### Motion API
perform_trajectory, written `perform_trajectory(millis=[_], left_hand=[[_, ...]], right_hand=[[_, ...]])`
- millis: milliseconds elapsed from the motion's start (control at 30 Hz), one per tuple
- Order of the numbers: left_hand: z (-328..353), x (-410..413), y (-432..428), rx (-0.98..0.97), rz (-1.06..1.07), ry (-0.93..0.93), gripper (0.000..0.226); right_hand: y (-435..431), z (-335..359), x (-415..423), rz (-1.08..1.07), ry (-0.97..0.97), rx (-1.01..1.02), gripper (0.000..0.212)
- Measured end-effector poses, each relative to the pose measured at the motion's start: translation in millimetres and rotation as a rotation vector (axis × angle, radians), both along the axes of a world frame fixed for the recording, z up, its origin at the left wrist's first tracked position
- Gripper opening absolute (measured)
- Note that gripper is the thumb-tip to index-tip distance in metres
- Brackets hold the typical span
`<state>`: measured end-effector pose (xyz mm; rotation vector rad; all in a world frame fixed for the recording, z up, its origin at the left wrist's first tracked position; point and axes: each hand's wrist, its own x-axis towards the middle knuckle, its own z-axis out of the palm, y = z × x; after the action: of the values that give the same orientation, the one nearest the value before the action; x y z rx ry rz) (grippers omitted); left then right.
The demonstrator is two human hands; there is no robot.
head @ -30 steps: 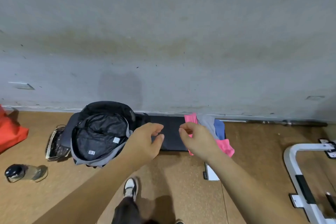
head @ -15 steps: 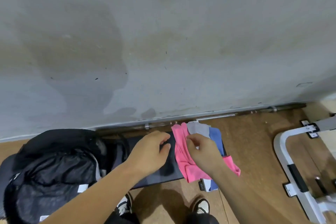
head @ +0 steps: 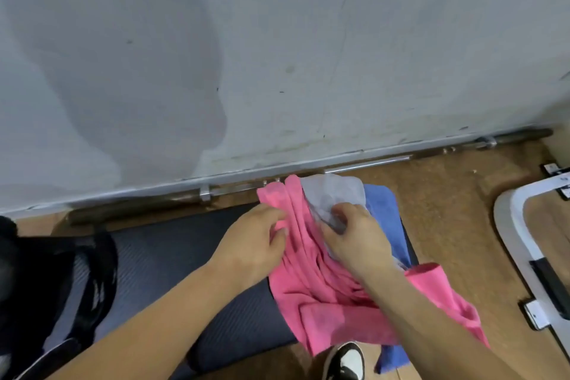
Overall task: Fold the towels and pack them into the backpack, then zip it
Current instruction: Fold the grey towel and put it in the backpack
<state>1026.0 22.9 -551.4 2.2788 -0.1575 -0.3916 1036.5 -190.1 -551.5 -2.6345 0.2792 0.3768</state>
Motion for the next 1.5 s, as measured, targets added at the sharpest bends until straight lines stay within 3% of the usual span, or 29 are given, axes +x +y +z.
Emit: perform_trajectory(millis=[133, 333, 533, 767, 933, 1033, 1100, 1200, 1300, 1500], left_hand=[[-51.6, -2.9, -10.9, -0.067, 0.009, -0.122, 0.031], [-75.1, -19.1, 2.9, -0.082, 0.039, -0.268, 0.035], [-14.7, -73.9, 33.0, -0.119, 0.094, -0.351, 0.033], [76.4, -96.9, 37.9, -0.272, 0.227, -0.451, 0.057], [129.1, -113.8, 39.2, -0.366, 0.185, -0.472, 0.062], [141.8, -119.6, 40.5, -0.358, 0.114, -0.379, 0.033], [138.5, -126.3, 35.9, -0.391, 0.191, -0.328, 0.014], [123.2, -137.5, 30.4, -0.395, 0.447, -0.344, 0.026], [114.7, -145.7, 28.8, -0.326, 0.456, -0.347, 0.025], [102.3, -149.7, 40.4, -0.221, 0.425, -0.413, 0.012]], right_hand=[[-9.2, -36.6, 1.4, -0.019, -0.217, -0.029, 0.018], [-3.1, -30.8, -11.5, -0.02, -0.533, 0.06, 0.015], [7.4, 50.8, -43.6, -0.044, -0.792, 0.218, 0.013], [38.9, 140.3, -95.2, 0.217, -1.065, 0.312, 0.007], [53.6, 195.3, -128.0, 0.358, -1.149, 0.352, 0.004], [68.1, 212.5, -136.4, 0.421, -1.087, 0.402, 0.004], [71.4, 202.4, -138.5, 0.4, -0.933, 0.45, 0.005], [51.0, 149.5, -143.9, 0.184, -0.739, 0.428, 0.028], [26.8, 95.7, -160.7, -0.065, -0.465, 0.479, 0.047], [19.4, 51.1, -159.0, -0.04, -0.222, 0.411, 0.041]])
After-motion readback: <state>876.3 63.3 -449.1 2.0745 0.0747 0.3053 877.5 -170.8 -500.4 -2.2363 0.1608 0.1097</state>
